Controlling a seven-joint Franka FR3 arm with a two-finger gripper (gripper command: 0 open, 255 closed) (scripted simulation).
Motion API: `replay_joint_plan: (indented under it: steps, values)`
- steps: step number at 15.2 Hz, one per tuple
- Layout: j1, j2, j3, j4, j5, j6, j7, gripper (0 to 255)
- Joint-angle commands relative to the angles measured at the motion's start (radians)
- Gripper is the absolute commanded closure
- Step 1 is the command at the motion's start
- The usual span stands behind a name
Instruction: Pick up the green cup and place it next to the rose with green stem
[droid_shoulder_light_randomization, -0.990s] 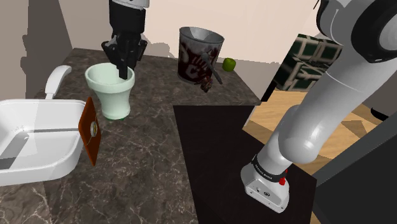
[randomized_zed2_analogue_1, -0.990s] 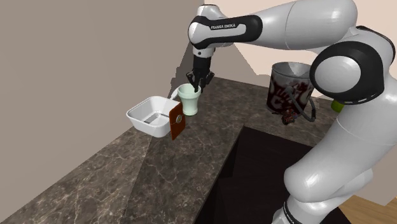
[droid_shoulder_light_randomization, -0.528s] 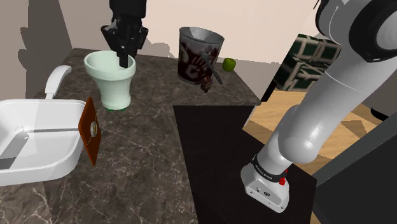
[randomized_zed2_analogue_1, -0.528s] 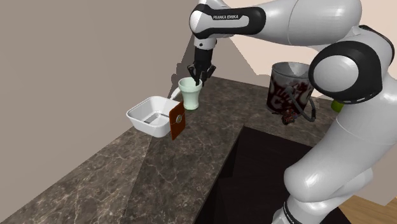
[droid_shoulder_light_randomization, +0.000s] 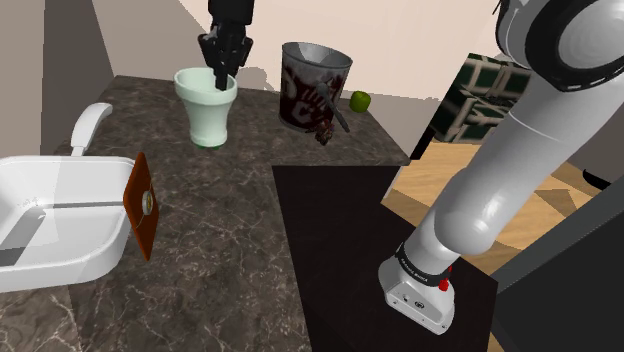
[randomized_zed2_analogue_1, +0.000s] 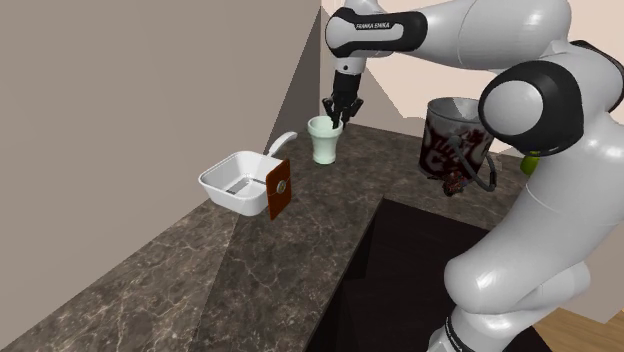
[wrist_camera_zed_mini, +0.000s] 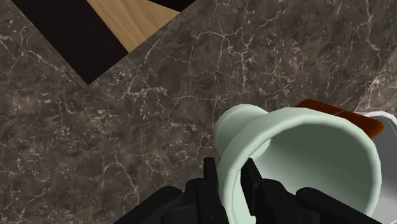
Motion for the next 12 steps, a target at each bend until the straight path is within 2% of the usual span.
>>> replay_joint_plan:
  steps: [1, 12]
  values:
    - [-0.020, 0.016, -0.021, 0.009, -0.004, 0.003, -0.043, 255]
    - [-0.133, 0.170, -0.125, 0.172, -0.030, -0.031, -0.257, 255]
